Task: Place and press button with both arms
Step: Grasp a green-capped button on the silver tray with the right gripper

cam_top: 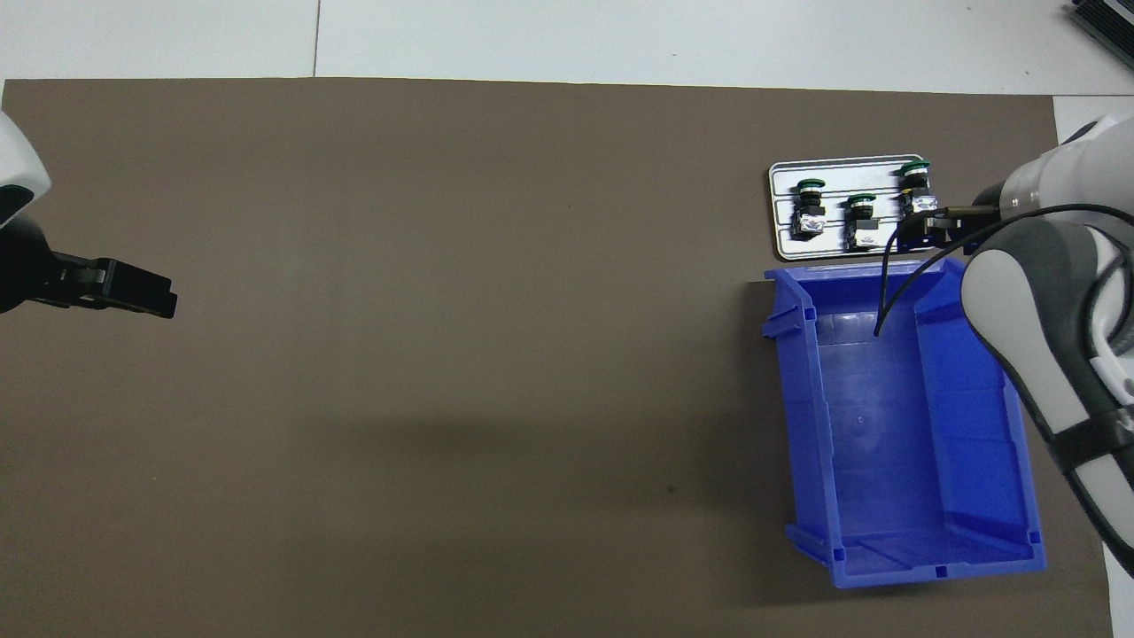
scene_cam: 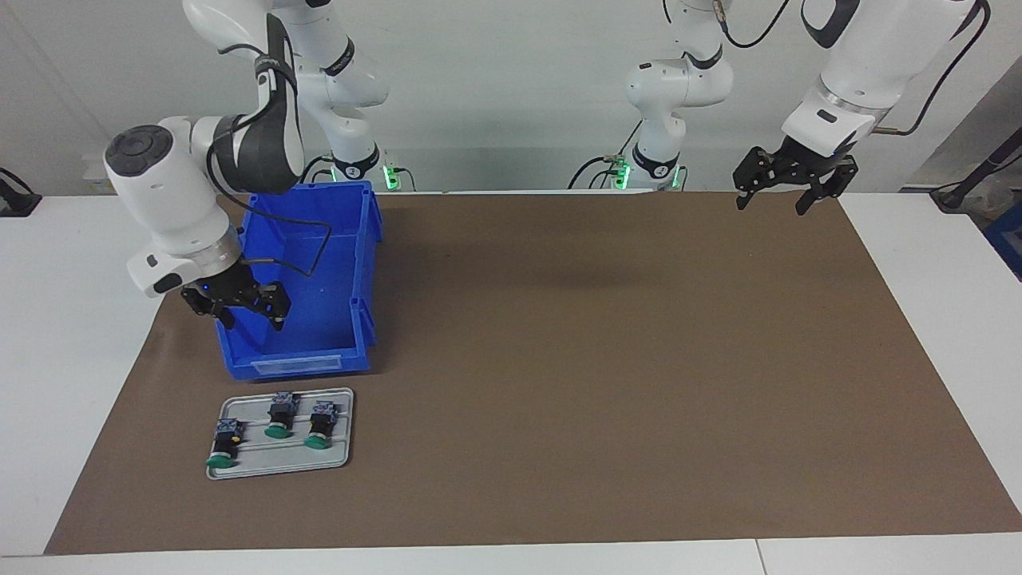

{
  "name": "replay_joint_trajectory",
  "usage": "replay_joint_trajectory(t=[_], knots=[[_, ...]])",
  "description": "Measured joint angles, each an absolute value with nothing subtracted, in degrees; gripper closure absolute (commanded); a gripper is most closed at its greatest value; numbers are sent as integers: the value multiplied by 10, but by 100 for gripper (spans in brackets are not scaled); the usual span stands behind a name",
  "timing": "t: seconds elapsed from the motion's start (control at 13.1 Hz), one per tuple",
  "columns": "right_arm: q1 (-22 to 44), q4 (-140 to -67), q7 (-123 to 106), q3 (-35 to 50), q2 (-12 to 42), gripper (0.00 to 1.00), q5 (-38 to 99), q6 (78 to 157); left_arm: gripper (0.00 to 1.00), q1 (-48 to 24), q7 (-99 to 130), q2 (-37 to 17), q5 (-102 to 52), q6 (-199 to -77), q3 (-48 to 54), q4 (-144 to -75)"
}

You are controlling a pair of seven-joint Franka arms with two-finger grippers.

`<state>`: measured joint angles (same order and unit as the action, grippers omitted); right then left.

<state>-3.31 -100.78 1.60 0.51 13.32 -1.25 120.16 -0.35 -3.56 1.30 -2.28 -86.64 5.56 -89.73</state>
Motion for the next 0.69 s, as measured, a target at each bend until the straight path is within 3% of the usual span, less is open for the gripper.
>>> replay_joint_trajectory(t=[0.38, 0.69], knots=[[-33, -1009, 16, 5, 208, 19, -15, 1329, 0, -3, -36, 13, -23, -866, 56, -897], [-33, -1010, 22, 5, 239, 23, -15, 1372, 0, -3, -36, 13, -23, -866, 56, -897]])
